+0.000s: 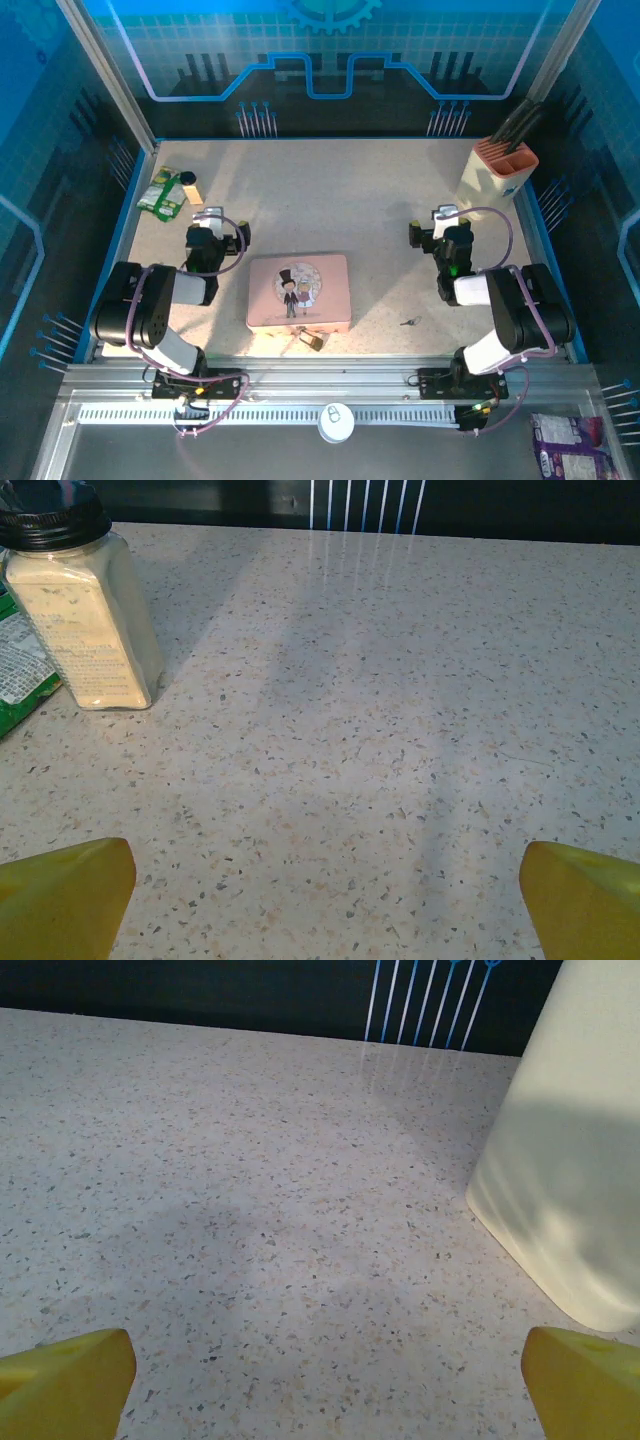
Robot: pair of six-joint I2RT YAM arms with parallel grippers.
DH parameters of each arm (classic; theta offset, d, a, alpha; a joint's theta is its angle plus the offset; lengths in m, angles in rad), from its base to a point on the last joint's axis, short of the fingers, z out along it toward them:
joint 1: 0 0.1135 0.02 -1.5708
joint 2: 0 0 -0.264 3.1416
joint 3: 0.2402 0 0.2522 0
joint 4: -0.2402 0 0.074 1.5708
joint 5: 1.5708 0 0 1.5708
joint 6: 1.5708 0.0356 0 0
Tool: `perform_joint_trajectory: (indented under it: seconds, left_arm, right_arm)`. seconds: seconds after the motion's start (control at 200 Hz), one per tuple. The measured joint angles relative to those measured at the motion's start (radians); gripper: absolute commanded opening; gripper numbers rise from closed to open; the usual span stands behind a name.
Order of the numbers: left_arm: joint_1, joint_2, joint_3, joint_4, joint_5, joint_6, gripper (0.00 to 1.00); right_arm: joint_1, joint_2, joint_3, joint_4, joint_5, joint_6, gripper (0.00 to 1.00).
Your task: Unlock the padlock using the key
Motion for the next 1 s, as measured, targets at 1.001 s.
perform_joint_trajectory:
  seconds: [1.001]
  left_arm:
    - [0.000, 0.000, 0.000, 0.000, 0.000, 0.000, 0.99]
  right_arm:
    - [-0.001, 0.000, 0.000, 0.003, -0.010, -0.002, 1.00]
